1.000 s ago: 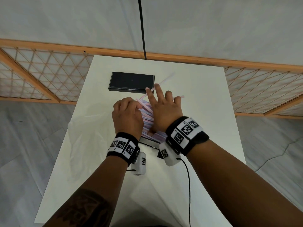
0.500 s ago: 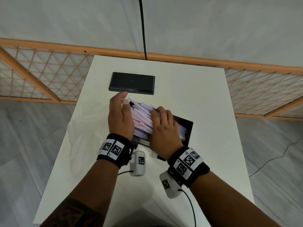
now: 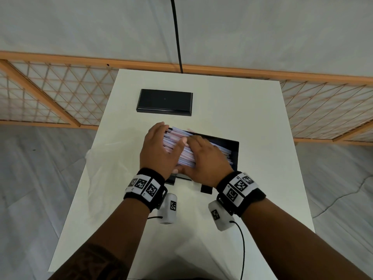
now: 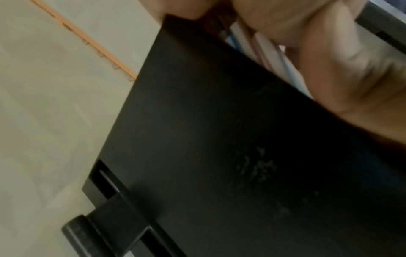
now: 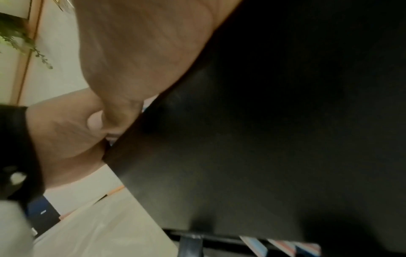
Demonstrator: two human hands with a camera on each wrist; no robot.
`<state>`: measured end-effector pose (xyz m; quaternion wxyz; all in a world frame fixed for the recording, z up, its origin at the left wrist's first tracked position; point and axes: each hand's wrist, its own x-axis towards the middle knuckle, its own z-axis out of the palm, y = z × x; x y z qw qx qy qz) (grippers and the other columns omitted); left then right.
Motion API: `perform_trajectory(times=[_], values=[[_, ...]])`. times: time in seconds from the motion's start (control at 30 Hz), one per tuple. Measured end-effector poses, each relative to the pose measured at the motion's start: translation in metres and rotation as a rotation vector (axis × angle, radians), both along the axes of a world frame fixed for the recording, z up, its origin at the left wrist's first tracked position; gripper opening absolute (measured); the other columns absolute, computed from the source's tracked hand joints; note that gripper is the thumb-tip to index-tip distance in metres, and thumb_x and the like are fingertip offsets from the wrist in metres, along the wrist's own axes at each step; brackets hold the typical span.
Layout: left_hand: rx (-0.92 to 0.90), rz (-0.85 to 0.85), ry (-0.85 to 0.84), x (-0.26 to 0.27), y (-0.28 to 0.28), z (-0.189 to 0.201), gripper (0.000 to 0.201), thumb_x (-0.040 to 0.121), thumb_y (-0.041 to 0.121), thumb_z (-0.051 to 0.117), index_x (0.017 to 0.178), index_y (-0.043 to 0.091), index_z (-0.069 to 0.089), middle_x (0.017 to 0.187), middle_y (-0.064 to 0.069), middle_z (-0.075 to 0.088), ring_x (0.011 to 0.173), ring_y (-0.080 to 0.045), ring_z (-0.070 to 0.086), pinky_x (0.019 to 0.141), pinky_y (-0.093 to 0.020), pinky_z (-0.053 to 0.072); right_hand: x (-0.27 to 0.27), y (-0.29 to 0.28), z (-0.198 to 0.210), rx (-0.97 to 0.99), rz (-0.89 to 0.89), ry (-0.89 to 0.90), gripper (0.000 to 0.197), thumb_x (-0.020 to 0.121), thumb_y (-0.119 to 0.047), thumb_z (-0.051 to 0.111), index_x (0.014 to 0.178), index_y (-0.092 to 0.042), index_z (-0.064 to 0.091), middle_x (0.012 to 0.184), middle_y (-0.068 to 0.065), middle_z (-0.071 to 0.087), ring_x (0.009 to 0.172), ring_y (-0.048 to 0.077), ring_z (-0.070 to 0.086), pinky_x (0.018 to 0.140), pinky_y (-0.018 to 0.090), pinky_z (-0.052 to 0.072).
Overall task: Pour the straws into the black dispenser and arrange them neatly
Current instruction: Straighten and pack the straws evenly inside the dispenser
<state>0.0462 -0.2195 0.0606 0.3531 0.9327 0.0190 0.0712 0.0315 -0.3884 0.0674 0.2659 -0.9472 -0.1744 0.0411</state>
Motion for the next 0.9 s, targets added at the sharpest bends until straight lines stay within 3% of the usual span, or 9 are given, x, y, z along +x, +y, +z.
perform_trajectory(times=[0.1,0.2,0.33,0.47,0.6,0.67,0.8,0.9], values=[[0.001,0.046,0.027,-0.005,-0.010,-0.004,0.066,0.091,0.059,0.054,0.145,0.021,0.042,0.154,0.004,0.040,0.136,-0.015,0.043,0.112,-0.030,0.039,0.009,-0.008,0.007,-0.084,0.025,0.140,0.100,0.067,-0.082,0.064,0.146,-0.024,0.043,0.138,-0.002,0.052,0.122,0.019,0.054,0.098,0.044,0.051],[-0.040,0.062,0.024,-0.010,-0.017,-0.004,0.064,0.094,0.054,0.054,0.149,0.024,0.038,0.155,0.004,0.039,0.138,-0.015,0.042,0.112,-0.029,0.037,0.021,-0.010,0.011,-0.135,0.056,0.258,0.108,0.053,-0.090,0.056,0.139,-0.025,0.049,0.128,-0.002,0.055,0.115,0.019,0.054,0.100,0.043,0.050],[-0.085,0.082,0.008,-0.014,-0.021,-0.001,0.056,0.097,0.050,0.052,0.146,0.025,0.041,0.152,0.004,0.044,0.134,-0.016,0.047,0.110,-0.033,0.043,0.029,-0.011,0.022,-0.094,0.080,0.439,0.082,0.061,-0.069,0.082,0.126,-0.027,0.055,0.112,-0.007,0.059,0.099,0.013,0.057,0.085,0.027,0.045],[-0.058,0.063,-0.006,-0.018,-0.022,-0.004,0.044,0.101,0.044,0.049,0.140,0.023,0.051,0.152,0.010,0.043,0.131,-0.010,0.048,0.104,-0.019,0.035,0.034,-0.013,0.025,-0.026,0.085,0.560,0.085,0.059,-0.061,0.089,0.128,-0.030,0.052,0.114,-0.011,0.063,0.101,0.008,0.058,0.092,0.026,0.046],[-0.082,0.055,-0.024,-0.021,-0.022,-0.001,0.041,0.102,0.042,0.048,0.137,0.023,0.055,0.150,0.010,0.046,0.128,-0.008,0.051,0.104,-0.022,0.041,0.040,-0.013,0.031,-0.018,0.110,0.629,0.051,0.058,-0.053,0.092,0.096,-0.034,0.065,0.092,-0.013,0.069,0.086,0.003,0.062,0.077,0.021,0.046],[-0.092,0.052,-0.025,-0.023,-0.022,0.000,0.041,0.102,0.042,0.048,0.138,0.023,0.055,0.149,0.010,0.047,0.127,-0.008,0.051,0.102,-0.020,0.041,0.043,-0.013,0.035,-0.011,0.123,0.670,0.043,0.059,-0.050,0.093,0.089,-0.032,0.068,0.086,-0.013,0.070,0.082,0.002,0.064,0.072,0.019,0.043],[-0.102,0.047,-0.019,-0.023,-0.023,0.002,0.043,0.102,0.043,0.048,0.139,0.023,0.053,0.149,0.009,0.046,0.125,-0.006,0.050,0.098,-0.015,0.040,0.047,-0.013,0.038,-0.017,0.138,0.735,0.049,0.058,-0.051,0.094,0.095,-0.030,0.072,0.093,-0.012,0.074,0.088,0.006,0.068,0.084,0.025,0.051],[-0.118,0.030,-0.013,-0.024,-0.023,0.004,0.051,0.097,0.051,0.053,0.140,0.025,0.050,0.148,0.010,0.046,0.124,-0.001,0.046,0.095,-0.009,0.031,0.050,-0.011,0.043,-0.035,0.144,0.717,0.052,0.056,-0.050,0.094,0.098,-0.031,0.071,0.096,-0.012,0.074,0.093,0.007,0.068,0.093,0.029,0.053]])
